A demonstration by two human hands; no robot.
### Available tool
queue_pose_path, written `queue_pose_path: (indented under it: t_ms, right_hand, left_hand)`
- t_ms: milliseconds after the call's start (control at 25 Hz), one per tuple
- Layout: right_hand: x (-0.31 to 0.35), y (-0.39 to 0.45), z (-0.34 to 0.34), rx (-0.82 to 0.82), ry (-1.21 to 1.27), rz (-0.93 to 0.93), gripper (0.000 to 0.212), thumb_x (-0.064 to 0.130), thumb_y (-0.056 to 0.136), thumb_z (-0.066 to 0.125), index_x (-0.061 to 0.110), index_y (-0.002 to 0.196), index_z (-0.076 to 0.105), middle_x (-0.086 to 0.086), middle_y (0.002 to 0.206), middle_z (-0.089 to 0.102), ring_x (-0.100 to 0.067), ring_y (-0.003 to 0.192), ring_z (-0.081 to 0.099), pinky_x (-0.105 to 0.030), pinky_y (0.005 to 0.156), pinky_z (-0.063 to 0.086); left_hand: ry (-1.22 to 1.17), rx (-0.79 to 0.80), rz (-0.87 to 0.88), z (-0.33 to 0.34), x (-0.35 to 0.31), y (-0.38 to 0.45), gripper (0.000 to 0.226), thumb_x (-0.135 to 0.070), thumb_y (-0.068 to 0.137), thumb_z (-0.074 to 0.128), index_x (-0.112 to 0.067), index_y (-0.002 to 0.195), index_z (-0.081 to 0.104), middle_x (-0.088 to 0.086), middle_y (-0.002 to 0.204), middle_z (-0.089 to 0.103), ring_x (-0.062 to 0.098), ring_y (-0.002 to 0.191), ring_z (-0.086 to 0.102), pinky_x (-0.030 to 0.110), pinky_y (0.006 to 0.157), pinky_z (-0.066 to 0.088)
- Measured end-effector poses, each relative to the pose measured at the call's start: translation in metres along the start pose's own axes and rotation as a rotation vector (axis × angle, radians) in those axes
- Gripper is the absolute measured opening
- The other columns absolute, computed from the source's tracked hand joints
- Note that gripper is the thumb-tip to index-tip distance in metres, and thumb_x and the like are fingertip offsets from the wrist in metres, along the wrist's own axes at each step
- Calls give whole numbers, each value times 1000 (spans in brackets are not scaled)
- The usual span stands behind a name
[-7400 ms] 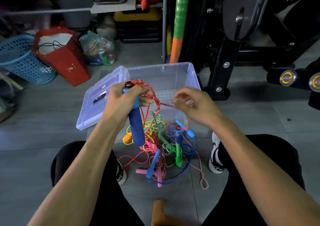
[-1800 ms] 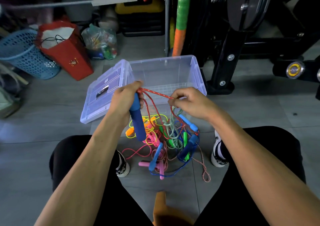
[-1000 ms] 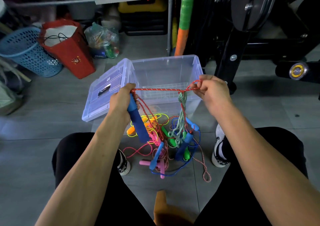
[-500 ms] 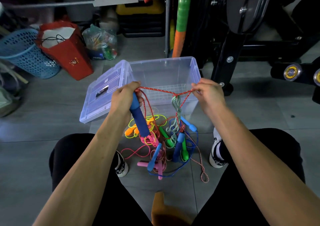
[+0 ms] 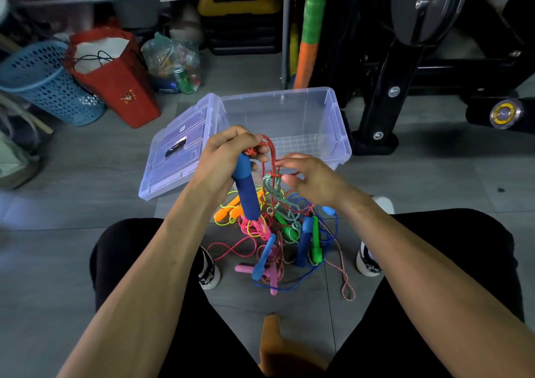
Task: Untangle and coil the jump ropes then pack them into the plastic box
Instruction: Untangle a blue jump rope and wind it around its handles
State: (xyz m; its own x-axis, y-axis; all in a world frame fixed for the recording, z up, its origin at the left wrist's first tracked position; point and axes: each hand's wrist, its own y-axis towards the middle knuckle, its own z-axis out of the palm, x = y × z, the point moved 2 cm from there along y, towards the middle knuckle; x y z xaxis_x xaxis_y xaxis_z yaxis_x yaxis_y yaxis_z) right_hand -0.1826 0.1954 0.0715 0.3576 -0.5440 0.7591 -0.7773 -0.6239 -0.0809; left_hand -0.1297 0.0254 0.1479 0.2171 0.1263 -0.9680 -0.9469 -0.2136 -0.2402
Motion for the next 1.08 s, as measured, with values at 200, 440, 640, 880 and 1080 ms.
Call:
queue_pose_path:
  t_ms: [200,440,640,880,1080]
  right_hand:
    - [-1,9,12,-30,-75,-119,18,20,89,66,13,105,72,-2,104,62,-19,101,57,-32,94,41]
    - [6,4,-20,-89,169,39,11,14,91,60,13,95,71,-4,83,69,-20,78,63,-37,76,49]
    - [20,-8,-37,-217,366,45,15,3,89,61,12,96,71,0,89,75,-11,87,71,-27,84,55]
    - [23,-15,-43,-185,360,99,15,21,84,75,7,85,68,-7,82,74,-17,78,72,-32,76,59]
    - [21,-18,-48,-219,78,38,41,44,85,70,7,65,64,-7,65,63,-14,59,60,-32,60,47]
  left_hand:
    - [-119,45,-7,-6,-3,-2,32,-8,86,57,-20,57,62,7,71,67,21,63,63,25,57,47]
    - [-82,-393,-150,-42,6,16,7,-16,82,62,-14,75,61,3,68,69,16,53,60,24,53,44]
    - [118,-354,-187,-24,12,12,12,-14,84,65,-12,75,59,-1,61,68,15,49,60,19,48,43]
    - [259,-155,-37,-6,8,6,28,-34,85,72,-11,72,63,8,78,72,16,52,55,23,52,47]
    - [249,-260,-29,-12,9,13,39,-32,80,77,-11,59,51,7,57,56,19,45,46,26,52,43]
